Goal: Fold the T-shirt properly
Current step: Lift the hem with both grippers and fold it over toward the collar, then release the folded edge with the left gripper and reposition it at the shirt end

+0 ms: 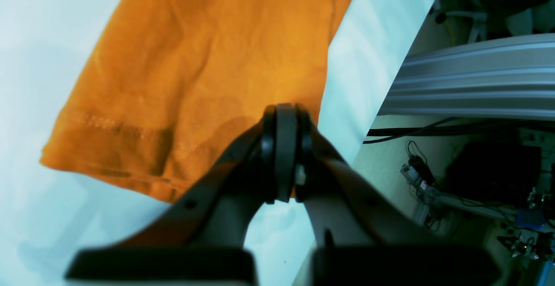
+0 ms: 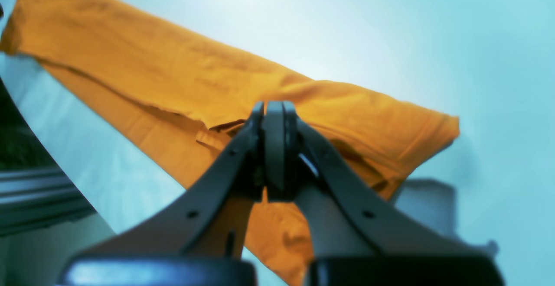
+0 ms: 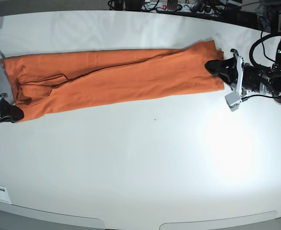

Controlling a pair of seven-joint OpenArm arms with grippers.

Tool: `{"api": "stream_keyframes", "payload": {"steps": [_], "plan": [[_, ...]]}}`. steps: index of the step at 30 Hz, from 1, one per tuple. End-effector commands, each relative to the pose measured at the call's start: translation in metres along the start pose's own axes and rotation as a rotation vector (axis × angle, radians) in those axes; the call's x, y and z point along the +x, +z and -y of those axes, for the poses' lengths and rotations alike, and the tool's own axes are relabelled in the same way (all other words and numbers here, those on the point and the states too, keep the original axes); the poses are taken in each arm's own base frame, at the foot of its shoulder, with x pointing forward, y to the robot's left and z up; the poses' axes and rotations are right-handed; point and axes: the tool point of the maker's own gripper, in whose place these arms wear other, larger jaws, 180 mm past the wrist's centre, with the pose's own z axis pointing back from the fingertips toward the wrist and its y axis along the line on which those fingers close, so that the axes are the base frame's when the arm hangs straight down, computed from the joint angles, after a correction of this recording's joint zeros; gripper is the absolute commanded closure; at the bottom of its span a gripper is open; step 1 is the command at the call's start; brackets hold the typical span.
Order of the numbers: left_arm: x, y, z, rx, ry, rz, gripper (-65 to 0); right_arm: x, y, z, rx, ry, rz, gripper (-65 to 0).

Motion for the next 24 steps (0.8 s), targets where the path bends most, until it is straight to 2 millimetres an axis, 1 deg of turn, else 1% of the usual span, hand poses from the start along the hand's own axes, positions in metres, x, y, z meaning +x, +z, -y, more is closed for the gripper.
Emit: {"api": "stream_keyframes", "payload": {"steps": [1, 4, 7, 9, 12, 16, 22, 23, 24], "plan": [[0.008, 0.010, 0.000, 0.011, -0.021, 0.018, 0.0, 0.010, 0.010, 0.002, -0.013, 0.013, 0.037, 0.0], [0.012, 0.012, -0.002, 0.018, -0.023, 0.036, 0.0, -0.005, 0.002, -0.003, 0.009, -0.041, 0.056, 0.0], [0.023, 0.020, -0.006, 0.048, -0.030, 0.090, 0.0, -0.023, -0.014, -0.014, 0.051, -0.099, 0.065, 0.0], [0.034, 0.028, -0.010, 0.074, -0.035, 0.148, 0.0, -0.029, -0.024, -0.021, 0.072, -0.133, 0.094, 0.0], [0.042, 0.033, -0.012, 0.089, -0.025, 0.218, 0.0, -0.040, -0.037, -0.012, 0.002, -0.136, 0.081, 0.0], [0.030, 0.020, -0.004, 0.056, 0.017, 0.222, 0.0, -0.047, -0.040, -0.001, -0.067, -0.119, 0.051, 0.0], [0.020, -0.001, 0.027, -0.010, -0.027, 0.202, 0.0, -0.056, -0.041, 0.012, -0.152, -0.095, 0.036, 0.0], [0.018, -0.004, 0.030, -0.019, -0.023, 0.202, 0.0, -0.058, -0.041, 0.013, -0.160, -0.095, 0.043, 0.0], [0.014, -0.007, 0.028, -0.006, -0.017, 0.188, 0.0, -0.062, -0.042, 0.014, -0.168, -0.095, 0.039, 0.0]]}}
